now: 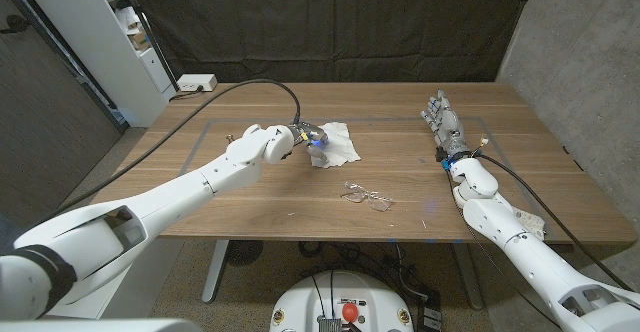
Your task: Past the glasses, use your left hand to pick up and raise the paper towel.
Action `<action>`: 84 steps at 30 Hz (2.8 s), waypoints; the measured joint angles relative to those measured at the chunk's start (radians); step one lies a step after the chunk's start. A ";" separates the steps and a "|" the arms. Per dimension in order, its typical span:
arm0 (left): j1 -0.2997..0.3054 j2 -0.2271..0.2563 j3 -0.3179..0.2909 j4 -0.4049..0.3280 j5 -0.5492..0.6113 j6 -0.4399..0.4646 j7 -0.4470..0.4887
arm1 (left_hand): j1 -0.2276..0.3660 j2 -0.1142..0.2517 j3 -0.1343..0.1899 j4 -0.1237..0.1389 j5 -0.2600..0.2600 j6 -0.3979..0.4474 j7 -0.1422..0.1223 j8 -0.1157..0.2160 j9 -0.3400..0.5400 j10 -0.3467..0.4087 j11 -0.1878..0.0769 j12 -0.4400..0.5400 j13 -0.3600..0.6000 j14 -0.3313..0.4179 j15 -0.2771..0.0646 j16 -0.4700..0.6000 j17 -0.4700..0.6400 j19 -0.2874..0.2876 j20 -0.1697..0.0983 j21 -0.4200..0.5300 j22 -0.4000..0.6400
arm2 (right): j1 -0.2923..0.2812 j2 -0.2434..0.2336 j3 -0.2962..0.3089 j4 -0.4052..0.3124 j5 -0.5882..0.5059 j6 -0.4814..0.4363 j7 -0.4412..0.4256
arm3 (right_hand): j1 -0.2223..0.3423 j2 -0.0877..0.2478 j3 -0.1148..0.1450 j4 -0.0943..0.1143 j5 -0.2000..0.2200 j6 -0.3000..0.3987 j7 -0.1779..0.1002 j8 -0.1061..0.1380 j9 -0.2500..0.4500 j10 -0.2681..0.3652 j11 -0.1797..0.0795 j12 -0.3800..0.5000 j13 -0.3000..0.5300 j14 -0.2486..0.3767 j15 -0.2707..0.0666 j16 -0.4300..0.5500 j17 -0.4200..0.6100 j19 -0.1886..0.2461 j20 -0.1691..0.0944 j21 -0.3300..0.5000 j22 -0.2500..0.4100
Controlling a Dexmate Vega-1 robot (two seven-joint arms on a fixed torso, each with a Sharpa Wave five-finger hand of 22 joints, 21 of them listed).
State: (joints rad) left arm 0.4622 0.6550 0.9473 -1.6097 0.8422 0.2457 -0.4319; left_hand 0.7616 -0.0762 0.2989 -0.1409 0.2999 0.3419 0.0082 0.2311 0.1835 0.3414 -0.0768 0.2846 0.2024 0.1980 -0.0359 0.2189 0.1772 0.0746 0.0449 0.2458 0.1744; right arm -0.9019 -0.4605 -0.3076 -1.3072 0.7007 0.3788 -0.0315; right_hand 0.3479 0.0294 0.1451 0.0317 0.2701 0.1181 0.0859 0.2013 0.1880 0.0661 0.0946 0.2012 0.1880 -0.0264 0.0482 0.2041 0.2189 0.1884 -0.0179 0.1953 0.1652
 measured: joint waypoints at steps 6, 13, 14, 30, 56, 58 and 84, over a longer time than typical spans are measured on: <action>-0.009 -0.007 0.006 0.009 -0.006 0.004 -0.009 | 0.035 0.009 -0.004 -0.004 -0.001 0.046 -0.002 0.005 0.000 0.030 0.009 0.002 0.000 0.063 -0.005 0.007 0.000 0.079 0.010 0.017 0.000 | 0.003 0.002 0.000 0.007 0.001 0.000 0.002 | 0.000 0.000 0.000 0.000 0.000 0.000 0.000 0.000 0.000 0.000 0.000 0.000 0.000 0.000 0.000 0.000 0.000 0.000 0.000 0.000 0.000; -0.021 -0.018 0.017 0.023 -0.012 0.013 -0.021 | 0.074 0.029 0.000 -0.008 -0.015 0.086 -0.007 0.005 0.000 0.059 0.019 0.009 -0.001 0.142 -0.005 0.015 0.000 0.170 0.025 0.036 0.000 | 0.008 0.005 -0.001 0.016 0.003 0.000 0.007 | 0.000 0.000 0.000 0.000 0.000 0.000 0.000 0.000 0.000 0.000 0.000 0.000 0.000 0.000 0.000 0.000 0.000 0.006 0.006 0.000 0.000; -0.022 -0.019 0.019 0.024 -0.013 0.014 -0.024 | 0.081 0.035 0.000 -0.008 -0.019 0.088 -0.005 0.004 0.000 0.059 0.019 0.009 -0.001 0.148 -0.005 0.015 0.000 0.178 0.027 0.036 0.000 | 0.009 0.006 -0.001 0.019 0.005 0.000 0.009 | 0.000 0.000 0.000 0.000 0.000 0.000 0.000 0.000 0.000 0.000 0.000 0.000 0.000 0.000 0.000 0.000 0.000 0.006 0.006 0.000 0.000; -0.030 -0.026 0.036 0.030 -0.022 0.037 -0.032 | 0.153 0.075 0.000 -0.008 -0.064 0.091 -0.002 0.016 0.000 0.059 0.020 0.019 -0.001 0.273 -0.009 0.037 0.000 0.295 0.010 0.058 0.005 | 0.019 0.015 -0.005 0.040 0.009 0.006 0.024 | 0.000 0.000 0.000 0.000 0.000 0.000 0.000 0.000 0.000 0.000 0.000 0.000 0.000 0.000 0.000 0.000 0.002 0.005 0.005 0.000 0.000; -0.007 -0.034 0.036 0.011 -0.044 0.064 -0.014 | 0.313 0.153 0.060 -0.021 -0.117 0.159 0.054 0.083 0.000 0.116 0.077 0.079 -0.001 0.354 0.062 0.045 -0.003 0.491 -0.003 0.145 0.002 | 0.018 0.014 -0.005 0.037 0.015 0.007 0.031 | 0.000 0.000 0.000 0.000 0.000 0.003 0.004 0.000 0.000 0.000 0.000 0.000 0.000 0.000 0.000 0.000 0.002 0.005 0.005 0.000 0.000; -0.004 -0.034 0.033 0.011 -0.044 0.064 -0.014 | 0.313 0.153 0.065 -0.018 -0.117 0.172 0.062 0.090 0.000 0.126 0.087 0.085 -0.001 0.365 0.073 0.045 -0.003 0.496 0.002 0.153 0.002 | 0.018 0.014 -0.005 0.037 0.015 0.008 0.032 | 0.000 0.000 0.000 0.000 0.000 0.003 0.003 0.000 0.000 0.000 0.000 0.000 0.000 0.000 0.000 0.000 0.002 0.005 0.005 0.000 0.000; -0.001 -0.054 0.024 0.017 -0.103 0.090 0.068 | 0.336 0.166 0.076 -0.021 -0.123 0.616 -0.019 0.132 0.025 0.656 -0.045 0.116 0.060 0.840 -0.134 0.098 0.002 0.718 -0.100 0.195 0.012 | 0.035 0.025 -0.003 0.074 0.024 0.014 0.049 | 0.000 0.000 -0.008 0.000 0.000 0.003 0.003 0.000 0.000 0.004 0.004 0.000 0.000 0.000 0.000 0.000 0.002 0.005 0.005 0.000 0.000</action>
State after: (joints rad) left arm 0.4609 0.6012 0.9715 -1.5928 0.7389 0.3359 -0.3637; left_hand 1.0981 0.0894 0.3752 -0.1617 0.1768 0.9583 -0.0111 0.3628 0.2087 0.9973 -0.1222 0.4008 0.2628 1.0384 -0.1704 0.3167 0.1795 0.7926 -0.0549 0.4413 0.1863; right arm -0.8670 -0.4356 -0.3110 -1.2328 0.7247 0.3931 0.0178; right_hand 0.3479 0.0294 0.1368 0.0318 0.2701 0.1215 0.0894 0.2013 0.1880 0.0699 0.0985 0.2012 0.1879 -0.0267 0.0479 0.2041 0.2209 0.1938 -0.0125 0.1953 0.1652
